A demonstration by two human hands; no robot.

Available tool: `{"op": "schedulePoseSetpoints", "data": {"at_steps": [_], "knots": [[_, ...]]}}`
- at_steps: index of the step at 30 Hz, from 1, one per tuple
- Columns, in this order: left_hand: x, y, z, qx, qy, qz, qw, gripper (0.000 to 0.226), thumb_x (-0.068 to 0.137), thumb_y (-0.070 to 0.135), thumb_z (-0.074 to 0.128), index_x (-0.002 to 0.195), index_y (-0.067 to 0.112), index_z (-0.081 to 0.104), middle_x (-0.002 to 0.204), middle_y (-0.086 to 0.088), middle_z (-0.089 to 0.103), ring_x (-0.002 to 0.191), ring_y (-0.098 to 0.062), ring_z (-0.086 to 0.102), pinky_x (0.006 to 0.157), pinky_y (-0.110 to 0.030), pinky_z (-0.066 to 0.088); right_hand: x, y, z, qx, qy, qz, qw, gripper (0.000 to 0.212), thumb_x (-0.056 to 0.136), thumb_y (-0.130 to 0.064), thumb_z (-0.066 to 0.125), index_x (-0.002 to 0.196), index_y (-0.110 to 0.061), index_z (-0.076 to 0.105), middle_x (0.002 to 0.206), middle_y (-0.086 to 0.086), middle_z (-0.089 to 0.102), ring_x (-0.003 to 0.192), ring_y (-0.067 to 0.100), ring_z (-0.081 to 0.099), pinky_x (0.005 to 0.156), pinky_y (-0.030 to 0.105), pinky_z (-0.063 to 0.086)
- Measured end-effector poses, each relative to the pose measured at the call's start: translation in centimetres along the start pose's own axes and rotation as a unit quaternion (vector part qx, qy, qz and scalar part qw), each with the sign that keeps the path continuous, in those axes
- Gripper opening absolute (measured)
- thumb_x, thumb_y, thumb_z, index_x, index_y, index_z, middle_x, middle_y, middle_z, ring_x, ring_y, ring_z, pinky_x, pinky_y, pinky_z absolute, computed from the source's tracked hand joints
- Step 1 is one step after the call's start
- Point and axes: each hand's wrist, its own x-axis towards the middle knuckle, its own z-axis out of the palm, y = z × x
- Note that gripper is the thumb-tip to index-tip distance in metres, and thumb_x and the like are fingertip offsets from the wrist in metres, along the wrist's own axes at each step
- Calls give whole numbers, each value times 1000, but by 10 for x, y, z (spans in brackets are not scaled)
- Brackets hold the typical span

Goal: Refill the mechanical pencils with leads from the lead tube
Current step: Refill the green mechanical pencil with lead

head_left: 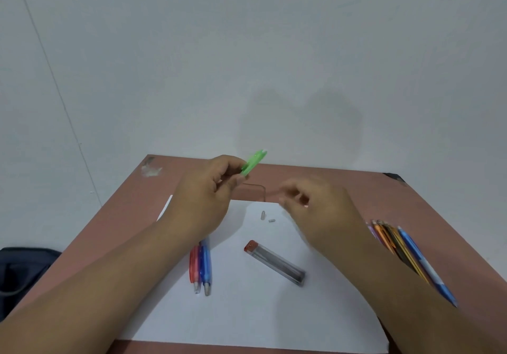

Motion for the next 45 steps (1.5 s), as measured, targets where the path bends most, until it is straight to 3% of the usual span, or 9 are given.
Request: {"op": "schedulePoseSetpoints", "data": {"at_steps": [4, 7, 11, 14, 17, 21, 33, 41, 45], "knots": [[0, 0, -1, -4, -5, -1, 1000, 14, 95, 17, 66, 102, 28, 69, 93, 21, 66, 93, 6, 59, 73, -2, 41, 2, 4, 7, -96, -135, 6, 986, 14, 94, -30, 68, 105, -27, 77, 105, -9, 67, 87, 5, 55, 70, 6, 38], [1, 2, -1, 3, -12, -1, 1000, 15, 91, 13, 70, 101, 25, 71, 94, 18, 66, 94, 2, 59, 74, -3, 43, 3, 3, 8, -103, -146, 14, 984, 12, 95, -28, 66, 92, -23, 77, 101, -7, 68, 92, 10, 60, 82, 28, 48], [1, -1, -1, 18, -7, 10, 1000, 16, 89, 15, 73, 95, 29, 69, 93, 16, 66, 91, -3, 62, 77, -13, 49, 2, 2, 9, -117, -151, 8, 982, 14, 97, -25, 61, 89, -20, 71, 99, -9, 64, 92, 10, 57, 80, 29, 49], [3, -7, -1, 42, -3, 34, 999, 15, 88, 14, 74, 93, 28, 69, 91, 15, 65, 90, -4, 61, 77, -19, 48, 3, 3, 5, -105, -105, 0, 989, 13, 97, -26, 59, 86, -25, 67, 91, -11, 63, 82, 5, 56, 73, 25, 46], [4, -10, -1, 62, 4, 56, 996, 13, 87, 13, 74, 95, 24, 71, 90, 12, 64, 88, -4, 59, 74, -14, 44, 1, -2, -5, -13, 30, -29, 999, 9, 94, -23, 65, 87, -24, 70, 80, -13, 62, 72, 2, 55, 62, 12, 39], [4, -9, -1, 63, 1, 55, 997, 13, 88, 15, 74, 94, 26, 70, 91, 13, 64, 88, -3, 58, 73, -12, 43, -5, -10, -12, 15, 149, -118, 982, 7, 90, -14, 70, 85, -17, 72, 75, -13, 62, 71, 7, 58, 61, 14, 44], [4, -9, -1, 77, 3, 78, 994, 15, 87, 15, 75, 91, 28, 70, 89, 13, 63, 86, -5, 59, 71, -16, 44, -4, -5, -9, 19, 115, -115, 986, 8, 89, -18, 70, 82, -21, 72, 74, -16, 60, 73, 7, 58, 61, 12, 43], [5, -14, -2, 81, 13, 107, 991, 18, 84, 11, 77, 93, 27, 75, 88, 13, 65, 88, -3, 59, 72, -9, 42, 1, 2, -8, -64, 104, -156, 980, 10, 92, -18, 69, 83, -22, 69, 75, -13, 57, 66, 9, 54, 58, 20, 45], [5, -14, -3, 91, 6, 115, 989, 21, 83, 8, 77, 93, 27, 77, 90, 13, 66, 88, -3, 59, 74, -4, 39, 2, 3, -9, -106, 83, -175, 975, 9, 89, -13, 69, 81, -17, 68, 75, -7, 59, 67, 15, 55, 58, 35, 50]]}}
